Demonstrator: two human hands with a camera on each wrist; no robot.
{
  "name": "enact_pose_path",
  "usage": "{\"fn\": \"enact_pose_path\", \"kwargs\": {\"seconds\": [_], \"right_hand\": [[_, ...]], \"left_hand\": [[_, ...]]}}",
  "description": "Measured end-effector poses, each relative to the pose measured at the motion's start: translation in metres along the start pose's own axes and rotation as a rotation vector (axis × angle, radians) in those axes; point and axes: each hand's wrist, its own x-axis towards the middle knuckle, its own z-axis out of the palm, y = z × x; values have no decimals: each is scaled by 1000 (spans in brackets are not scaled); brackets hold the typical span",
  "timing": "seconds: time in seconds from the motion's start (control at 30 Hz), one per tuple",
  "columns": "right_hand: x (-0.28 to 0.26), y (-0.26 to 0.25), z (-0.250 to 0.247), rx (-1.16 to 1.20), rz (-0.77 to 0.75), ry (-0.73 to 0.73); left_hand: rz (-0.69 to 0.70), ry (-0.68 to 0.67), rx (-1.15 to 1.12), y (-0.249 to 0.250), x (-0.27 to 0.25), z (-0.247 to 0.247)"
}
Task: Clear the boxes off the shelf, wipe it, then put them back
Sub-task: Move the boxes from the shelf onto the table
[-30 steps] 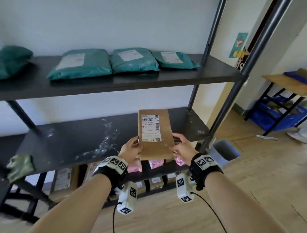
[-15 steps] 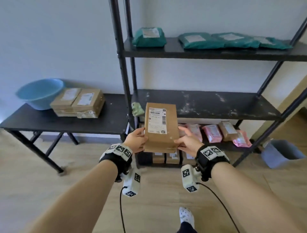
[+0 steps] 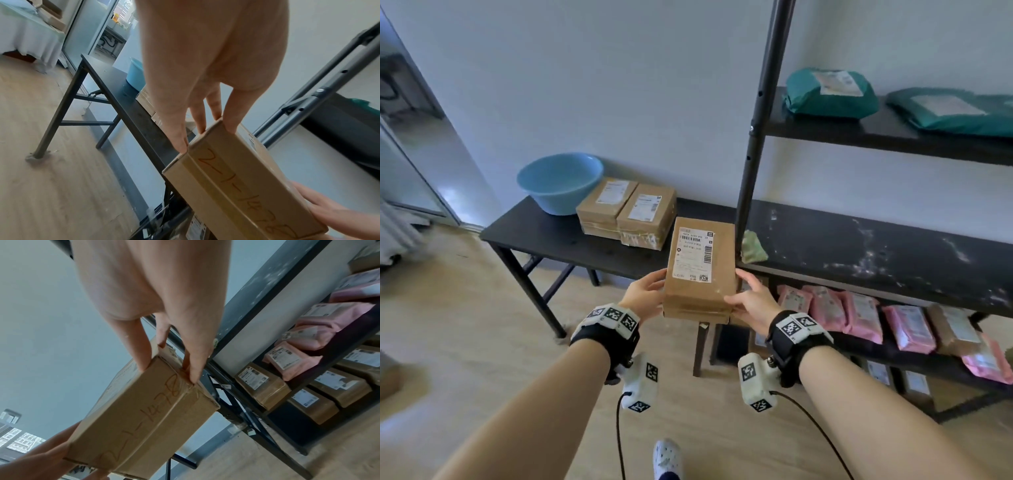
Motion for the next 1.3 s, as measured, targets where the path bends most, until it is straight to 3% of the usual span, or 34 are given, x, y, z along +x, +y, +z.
{"fn": "enact_pose_path", "kwargs": {"seconds": [0.3, 0.57, 0.8, 0.93, 1.13, 1.3], "right_hand": [[162, -34, 31, -29, 59, 124], [248, -44, 46, -101, 38, 256], [269, -46, 49, -247, 42, 315], [267, -44, 48, -312, 23, 269], [231, -39, 46, -484, -25, 206], [177, -24, 34, -564, -28, 194]], "left_hand": [[-73, -39, 46, 50, 167, -33], [-25, -30, 299, 61, 274, -36], [-36, -21, 493, 58, 294, -31], [-10, -8, 621, 58, 296, -33], [59, -26, 873, 64, 259, -25], [57, -111, 1226, 55, 213, -13]]}}
